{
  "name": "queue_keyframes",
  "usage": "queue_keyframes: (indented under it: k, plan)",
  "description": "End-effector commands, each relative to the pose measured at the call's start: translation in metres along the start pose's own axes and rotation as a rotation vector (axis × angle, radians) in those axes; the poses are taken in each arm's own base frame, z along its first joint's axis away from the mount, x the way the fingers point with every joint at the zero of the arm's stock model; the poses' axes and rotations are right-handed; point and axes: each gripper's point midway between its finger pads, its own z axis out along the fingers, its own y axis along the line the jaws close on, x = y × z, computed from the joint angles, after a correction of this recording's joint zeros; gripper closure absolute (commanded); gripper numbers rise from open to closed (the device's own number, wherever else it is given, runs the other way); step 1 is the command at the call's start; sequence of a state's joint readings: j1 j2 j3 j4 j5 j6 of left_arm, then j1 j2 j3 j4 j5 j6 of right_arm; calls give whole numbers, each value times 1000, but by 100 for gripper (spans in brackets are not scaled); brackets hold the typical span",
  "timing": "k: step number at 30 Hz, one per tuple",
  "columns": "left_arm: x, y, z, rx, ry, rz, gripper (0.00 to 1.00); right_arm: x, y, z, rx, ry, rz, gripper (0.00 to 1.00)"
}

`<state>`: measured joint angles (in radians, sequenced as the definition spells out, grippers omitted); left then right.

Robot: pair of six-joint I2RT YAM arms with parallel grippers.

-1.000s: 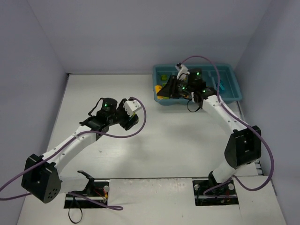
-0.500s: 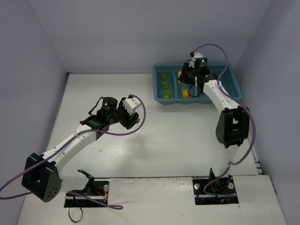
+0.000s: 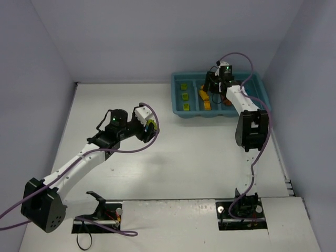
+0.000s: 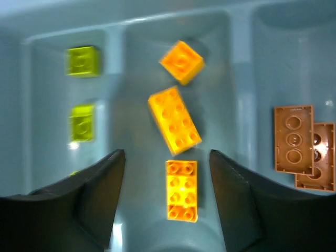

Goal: Sort the legos into containers by color

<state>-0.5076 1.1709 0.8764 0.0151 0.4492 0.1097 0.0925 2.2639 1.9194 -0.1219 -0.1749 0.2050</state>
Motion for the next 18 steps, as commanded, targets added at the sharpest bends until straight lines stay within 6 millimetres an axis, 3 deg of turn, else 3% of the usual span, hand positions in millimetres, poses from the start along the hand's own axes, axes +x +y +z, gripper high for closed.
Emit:
queue_keyframes:
  k: [1,3,4,5,7,8,9,12,13,18]
  plan:
    - [-37,4,0,7,-117,55,100,-84,47,-72,-152,-207,-22,37]
    - [-38,4,2,14,-117,64,100,-80,66,-89,-245,-187,-2,36]
    - [-38,4,4,19,-113,78,100,-84,79,-110,-294,-199,-4,37]
    - [-40,4,4,24,-117,85,100,-67,87,-114,-338,-157,0,39]
    - [-40,5,7,31,-114,116,100,-52,130,-149,-523,-107,-19,40]
    - [-42,6,7,31,-111,127,100,-31,140,-154,-574,-53,-19,40]
    - [-40,7,9,33,-101,151,100,-19,169,-178,-691,-21,-49,39]
    - [-41,10,10,32,-80,187,100,20,198,-201,-809,86,-46,36]
    - [-39,11,12,33,-68,208,100,35,221,-219,-882,128,-63,36]
    - [-40,15,10,18,-25,253,100,91,258,-240,-953,256,-88,29]
